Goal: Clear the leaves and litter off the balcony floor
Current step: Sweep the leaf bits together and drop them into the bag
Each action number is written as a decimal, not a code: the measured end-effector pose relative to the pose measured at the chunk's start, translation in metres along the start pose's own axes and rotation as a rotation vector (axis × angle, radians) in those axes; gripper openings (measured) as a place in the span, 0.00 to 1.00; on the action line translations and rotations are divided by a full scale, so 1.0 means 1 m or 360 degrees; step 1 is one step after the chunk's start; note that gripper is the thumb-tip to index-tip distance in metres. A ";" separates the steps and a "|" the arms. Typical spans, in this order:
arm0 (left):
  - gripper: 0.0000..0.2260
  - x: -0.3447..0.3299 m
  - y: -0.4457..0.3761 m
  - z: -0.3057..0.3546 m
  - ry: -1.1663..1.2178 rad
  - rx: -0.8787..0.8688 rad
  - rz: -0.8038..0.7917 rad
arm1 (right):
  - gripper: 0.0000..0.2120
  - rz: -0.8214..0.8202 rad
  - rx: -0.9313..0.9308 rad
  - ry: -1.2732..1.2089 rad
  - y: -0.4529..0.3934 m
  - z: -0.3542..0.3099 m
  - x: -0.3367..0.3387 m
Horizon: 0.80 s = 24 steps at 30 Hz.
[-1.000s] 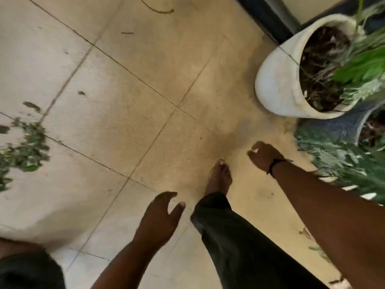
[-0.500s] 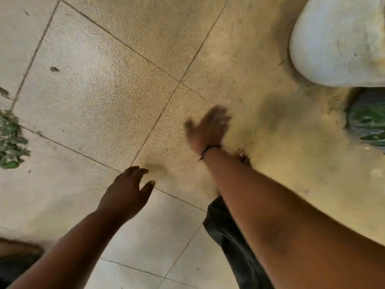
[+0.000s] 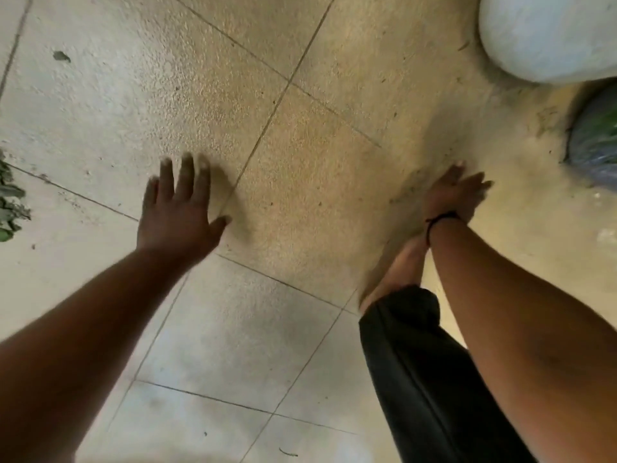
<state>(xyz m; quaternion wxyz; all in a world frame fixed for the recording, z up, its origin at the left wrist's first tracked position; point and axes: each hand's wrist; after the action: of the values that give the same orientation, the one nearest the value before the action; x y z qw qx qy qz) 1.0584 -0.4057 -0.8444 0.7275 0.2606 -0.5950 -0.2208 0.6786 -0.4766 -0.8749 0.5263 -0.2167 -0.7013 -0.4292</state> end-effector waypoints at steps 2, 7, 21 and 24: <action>0.44 0.008 -0.026 -0.011 -0.0088 0.0047 0.0048 | 0.34 -0.0029 0.0016 0.0144 -0.011 -0.003 -0.007; 0.42 0.014 -0.061 -0.012 -0.0055 0.0103 -0.0154 | 0.41 -0.0123 -0.0134 0.0083 0.029 -0.020 -0.053; 0.25 0.064 -0.051 -0.039 0.0711 0.0313 -0.0115 | 0.40 -0.0273 0.1648 -0.0023 0.201 -0.044 -0.124; 0.24 0.064 -0.015 -0.065 0.0801 0.0344 0.0112 | 0.52 -0.0332 0.1446 0.0526 0.148 0.013 -0.099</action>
<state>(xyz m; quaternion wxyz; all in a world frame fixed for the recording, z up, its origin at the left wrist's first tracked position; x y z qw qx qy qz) 1.1345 -0.4504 -0.8163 0.8276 0.3625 -0.4244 -0.0592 0.8178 -0.3714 -0.9120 0.6260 0.1770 -0.7427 -0.1589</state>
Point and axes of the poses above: each hand's wrist, its own y-axis away from the middle knuckle, its own x-axis out of the back of the hand, z = x × y, and after that the axes turned 3 degrees about x, right-handed
